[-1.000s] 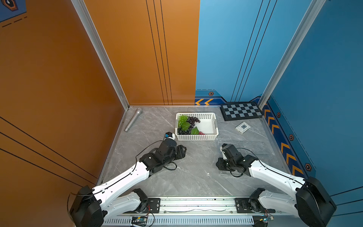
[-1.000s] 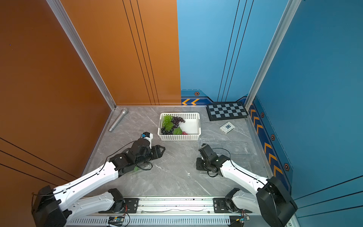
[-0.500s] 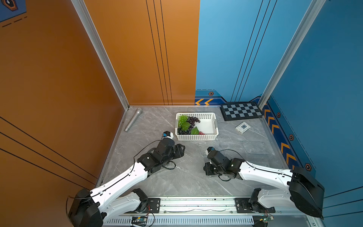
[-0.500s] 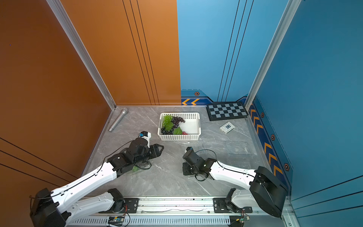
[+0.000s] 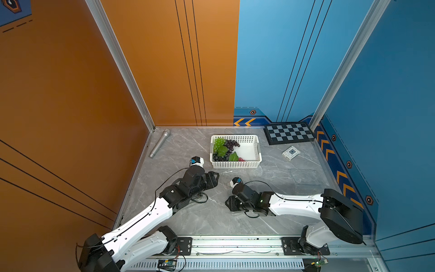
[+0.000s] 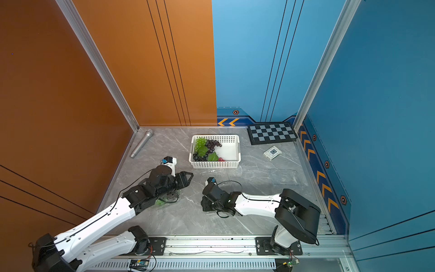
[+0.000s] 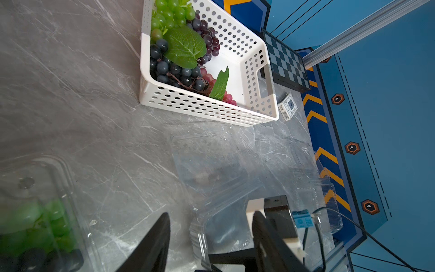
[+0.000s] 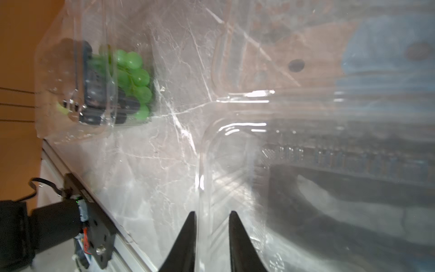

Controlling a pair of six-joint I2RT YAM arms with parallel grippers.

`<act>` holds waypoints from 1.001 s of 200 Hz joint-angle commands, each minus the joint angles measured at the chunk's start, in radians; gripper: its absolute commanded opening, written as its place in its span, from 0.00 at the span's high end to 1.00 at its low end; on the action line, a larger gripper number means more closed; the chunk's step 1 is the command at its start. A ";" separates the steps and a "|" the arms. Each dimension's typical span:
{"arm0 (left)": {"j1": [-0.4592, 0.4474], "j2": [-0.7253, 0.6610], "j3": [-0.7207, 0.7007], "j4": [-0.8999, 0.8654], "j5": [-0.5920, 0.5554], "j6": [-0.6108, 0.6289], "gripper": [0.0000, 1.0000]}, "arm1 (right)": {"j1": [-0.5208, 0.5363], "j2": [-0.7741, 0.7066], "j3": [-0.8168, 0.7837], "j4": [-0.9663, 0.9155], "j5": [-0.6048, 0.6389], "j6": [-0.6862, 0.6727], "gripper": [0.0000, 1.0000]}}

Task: Pack grapes into containers
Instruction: Move the packing box to the center of the board.

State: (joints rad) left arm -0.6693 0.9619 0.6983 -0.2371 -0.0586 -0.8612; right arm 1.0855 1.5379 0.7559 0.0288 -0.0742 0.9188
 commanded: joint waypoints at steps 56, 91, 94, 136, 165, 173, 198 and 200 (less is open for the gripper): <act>0.011 0.006 -0.017 -0.028 0.017 -0.010 0.43 | -0.075 -0.231 -0.026 -0.200 0.084 -0.071 0.58; 0.010 0.009 -0.019 -0.022 0.014 -0.010 0.43 | -0.229 -0.473 -0.141 -0.368 0.142 -0.113 0.58; 0.011 0.010 -0.019 -0.021 0.014 -0.009 0.43 | -0.243 -0.490 -0.153 -0.377 0.139 -0.115 0.58; 0.010 0.029 -0.011 -0.016 0.016 -0.009 0.43 | -0.378 -0.578 -0.226 -0.428 0.063 -0.151 0.63; 0.010 0.039 -0.006 -0.016 0.020 -0.007 0.43 | -0.377 -0.542 -0.227 -0.425 0.043 -0.154 0.65; 0.010 0.041 -0.004 -0.016 0.019 -0.007 0.43 | -0.367 -0.532 -0.227 -0.422 0.045 -0.153 0.65; 0.011 0.047 0.000 -0.014 0.019 -0.007 0.43 | -0.335 -0.505 -0.227 -0.417 0.052 -0.142 0.66; 0.010 0.048 0.000 -0.014 0.019 -0.006 0.43 | -0.331 -0.502 -0.230 -0.416 0.054 -0.141 0.66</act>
State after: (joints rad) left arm -0.6678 0.9981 0.6899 -0.2436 -0.0513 -0.8639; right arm 0.7269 1.0142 0.5381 -0.3599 -0.0174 0.7845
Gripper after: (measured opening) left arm 0.572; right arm 0.345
